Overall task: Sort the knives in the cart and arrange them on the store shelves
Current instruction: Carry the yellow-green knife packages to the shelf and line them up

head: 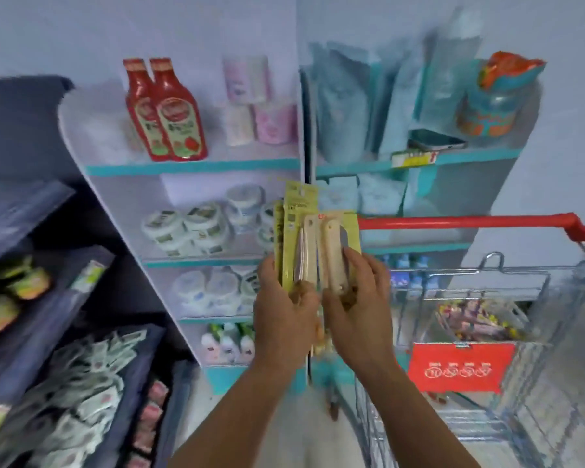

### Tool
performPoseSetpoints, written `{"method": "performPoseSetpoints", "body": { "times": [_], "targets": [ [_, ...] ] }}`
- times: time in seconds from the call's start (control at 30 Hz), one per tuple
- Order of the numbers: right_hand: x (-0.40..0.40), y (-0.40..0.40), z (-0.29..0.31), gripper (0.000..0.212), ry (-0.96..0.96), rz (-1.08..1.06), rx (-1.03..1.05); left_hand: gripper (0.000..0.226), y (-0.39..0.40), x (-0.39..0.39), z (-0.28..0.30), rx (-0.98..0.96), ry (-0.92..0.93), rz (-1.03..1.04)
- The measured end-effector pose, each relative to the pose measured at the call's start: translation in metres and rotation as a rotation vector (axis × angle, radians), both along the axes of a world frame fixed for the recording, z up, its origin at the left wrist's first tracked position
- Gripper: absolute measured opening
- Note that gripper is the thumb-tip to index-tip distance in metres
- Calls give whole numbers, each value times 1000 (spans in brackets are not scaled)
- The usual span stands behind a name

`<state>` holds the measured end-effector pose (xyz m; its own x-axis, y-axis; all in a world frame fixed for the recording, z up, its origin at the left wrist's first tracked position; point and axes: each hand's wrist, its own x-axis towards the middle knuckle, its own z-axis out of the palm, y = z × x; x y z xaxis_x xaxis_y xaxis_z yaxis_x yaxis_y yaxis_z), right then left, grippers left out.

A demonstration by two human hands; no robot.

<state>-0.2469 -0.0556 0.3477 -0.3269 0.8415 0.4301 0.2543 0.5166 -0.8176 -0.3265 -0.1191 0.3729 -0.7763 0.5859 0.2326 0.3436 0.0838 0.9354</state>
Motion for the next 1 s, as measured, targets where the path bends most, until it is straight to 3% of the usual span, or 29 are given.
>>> {"method": "performPoseSetpoints", "body": {
  "times": [0.3, 0.47, 0.63, 1.0],
  "targets": [
    [-173, -81, 61, 60, 61, 311, 128, 46, -104, -149, 59, 165, 61, 252],
    [-247, -131, 90, 58, 118, 489, 163, 61, -161, -207, 87, 232, 147, 384],
    [-308, -172, 116, 56, 115, 679, 173, 68, -206, -257, 110, 103, 261, 538],
    [-437, -208, 127, 46, -67, 998, 181, 56, -244, -356, 119, -82, 161, 888]
  ]
}}
